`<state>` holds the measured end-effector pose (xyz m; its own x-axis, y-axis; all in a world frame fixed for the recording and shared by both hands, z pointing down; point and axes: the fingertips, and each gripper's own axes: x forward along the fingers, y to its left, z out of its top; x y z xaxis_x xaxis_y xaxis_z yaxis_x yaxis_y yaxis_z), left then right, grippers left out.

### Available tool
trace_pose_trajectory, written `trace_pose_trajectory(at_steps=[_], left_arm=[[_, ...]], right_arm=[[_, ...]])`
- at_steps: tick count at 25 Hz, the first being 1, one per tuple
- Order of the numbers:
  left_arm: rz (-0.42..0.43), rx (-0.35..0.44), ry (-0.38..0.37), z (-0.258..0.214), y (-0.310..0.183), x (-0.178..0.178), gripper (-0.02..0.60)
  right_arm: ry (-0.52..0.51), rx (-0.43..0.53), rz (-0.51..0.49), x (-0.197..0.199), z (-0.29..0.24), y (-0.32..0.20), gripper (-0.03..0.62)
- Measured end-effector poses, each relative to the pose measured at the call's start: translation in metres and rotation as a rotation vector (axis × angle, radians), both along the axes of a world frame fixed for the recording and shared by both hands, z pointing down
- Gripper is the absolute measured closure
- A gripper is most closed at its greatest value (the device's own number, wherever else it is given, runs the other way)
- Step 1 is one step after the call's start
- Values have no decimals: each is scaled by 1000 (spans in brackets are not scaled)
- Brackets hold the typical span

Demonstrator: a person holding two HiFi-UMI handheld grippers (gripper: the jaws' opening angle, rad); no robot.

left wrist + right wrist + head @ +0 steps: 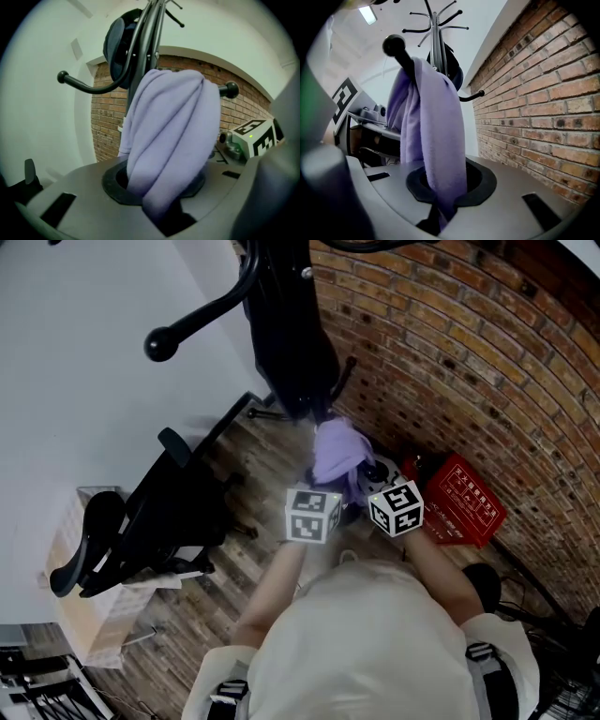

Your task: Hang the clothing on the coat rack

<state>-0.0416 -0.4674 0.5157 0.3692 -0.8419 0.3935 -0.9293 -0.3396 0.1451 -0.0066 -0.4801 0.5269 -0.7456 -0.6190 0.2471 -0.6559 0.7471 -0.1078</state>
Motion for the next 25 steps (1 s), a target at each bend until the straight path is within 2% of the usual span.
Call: trace_pose_trajectory(at_steps=[6,11,15,20,25], left_arm=[[19,5,3,-1,2,2,460],[32,-11,-28,0,6,-2,445],[22,-14,-32,-4,16,-8,384],[13,-3,-3,-13,29,-18,308],[9,20,-15,-19,45,-29,284]], right_arm=[[10,1,17,3,0,4,569],[44,12,68,11,-2,2,569],[43,2,111,25,-9,3,565],[28,-8,161,43,-18,10,501],[3,-1,218,60,-28,23,462]])
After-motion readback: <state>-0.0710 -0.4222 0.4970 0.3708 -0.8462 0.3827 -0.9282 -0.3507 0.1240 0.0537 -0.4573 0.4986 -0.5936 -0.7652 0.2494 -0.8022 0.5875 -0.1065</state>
